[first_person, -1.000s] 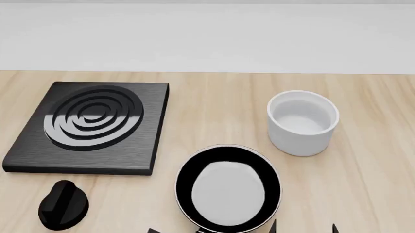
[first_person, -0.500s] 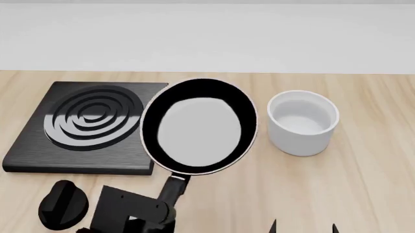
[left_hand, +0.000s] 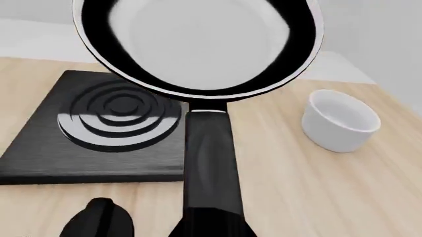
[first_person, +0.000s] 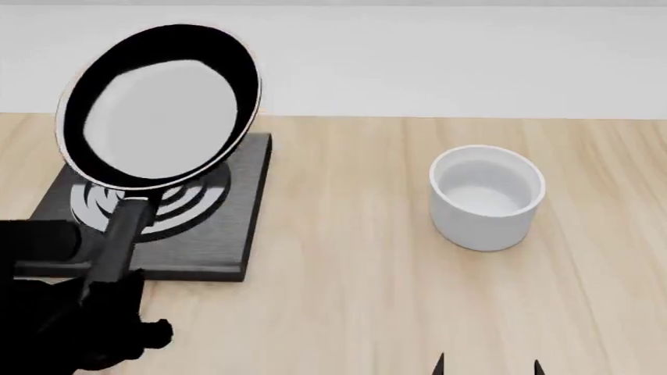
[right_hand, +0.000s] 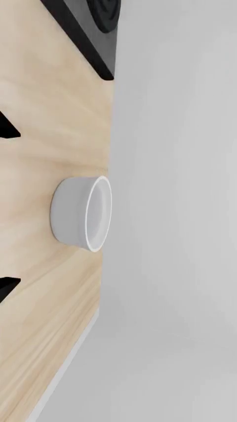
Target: Put the frying pan on the cabinet shelf.
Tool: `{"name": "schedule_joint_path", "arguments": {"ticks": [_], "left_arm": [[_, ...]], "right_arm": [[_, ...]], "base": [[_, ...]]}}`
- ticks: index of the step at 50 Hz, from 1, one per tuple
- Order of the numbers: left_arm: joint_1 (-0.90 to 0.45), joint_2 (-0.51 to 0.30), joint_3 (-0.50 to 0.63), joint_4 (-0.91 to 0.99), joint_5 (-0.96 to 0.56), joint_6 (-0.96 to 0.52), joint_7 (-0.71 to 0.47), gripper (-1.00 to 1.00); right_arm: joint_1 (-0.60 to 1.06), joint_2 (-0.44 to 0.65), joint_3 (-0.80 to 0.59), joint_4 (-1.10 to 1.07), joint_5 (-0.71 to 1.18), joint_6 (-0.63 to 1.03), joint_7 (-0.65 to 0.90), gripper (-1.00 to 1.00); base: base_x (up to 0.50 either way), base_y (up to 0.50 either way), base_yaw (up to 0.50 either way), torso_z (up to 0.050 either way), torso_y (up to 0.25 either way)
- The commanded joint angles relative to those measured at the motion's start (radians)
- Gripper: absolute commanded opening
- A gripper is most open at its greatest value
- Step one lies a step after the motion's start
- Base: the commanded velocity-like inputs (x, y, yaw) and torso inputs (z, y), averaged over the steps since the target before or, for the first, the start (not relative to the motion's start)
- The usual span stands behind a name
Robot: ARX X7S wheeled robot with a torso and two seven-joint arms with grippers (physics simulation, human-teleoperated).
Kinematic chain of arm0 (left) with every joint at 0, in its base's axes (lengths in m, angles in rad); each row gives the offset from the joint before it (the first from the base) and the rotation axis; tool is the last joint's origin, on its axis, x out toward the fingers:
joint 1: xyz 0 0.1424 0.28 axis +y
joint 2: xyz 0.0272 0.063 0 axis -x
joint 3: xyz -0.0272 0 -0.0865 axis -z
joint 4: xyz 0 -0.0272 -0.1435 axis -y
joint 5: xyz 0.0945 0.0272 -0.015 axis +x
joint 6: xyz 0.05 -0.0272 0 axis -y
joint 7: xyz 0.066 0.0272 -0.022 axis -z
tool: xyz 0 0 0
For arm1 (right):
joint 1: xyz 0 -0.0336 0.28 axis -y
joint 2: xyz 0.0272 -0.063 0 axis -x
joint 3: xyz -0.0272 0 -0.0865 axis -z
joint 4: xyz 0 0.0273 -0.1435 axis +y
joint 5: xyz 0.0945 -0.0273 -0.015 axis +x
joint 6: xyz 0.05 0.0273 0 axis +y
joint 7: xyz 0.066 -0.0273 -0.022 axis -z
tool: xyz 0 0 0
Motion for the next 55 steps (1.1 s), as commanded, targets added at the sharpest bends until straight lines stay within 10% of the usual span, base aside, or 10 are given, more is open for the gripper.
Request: {"name": "schedule_joint_path", "arguments": {"ticks": [1,24,41,55], "left_arm": [[-0.108,-0.104,-0.255,0.021,-0.24,-0.116,-0.143,-1.0],[-0.261,-0.439,-0.417,-0.261,-0.605,-0.117,-0.484,-1.0],[-0.348,-0.622,-0.346,-0.497,-0.46,-0.091,-0.361,-1.0],[-0.563,-0.616,-0.139,-0.812,-0.202,0.051,-0.196,-1.0]], "right_arm": [[0.0,0.0,0.0,0.002,0.0,-0.001,0.0,1.0],[0.0,0.0,0.0,0.002,0.0,-0.001,0.0,1.0],[0.0,0.0,0.0,0.002,0.0,-0.001,0.0,1.0],[0.0,0.0,0.0,0.002,0.0,-0.001,0.0,1.0]], "base": [[0.0,0.0,0.0,0.015,0.0],[0.0,0.0,0.0,0.0,0.002],[0.0,0.0,0.0,0.001,0.002],[0.0,0.0,0.0,0.001,0.002]]}}
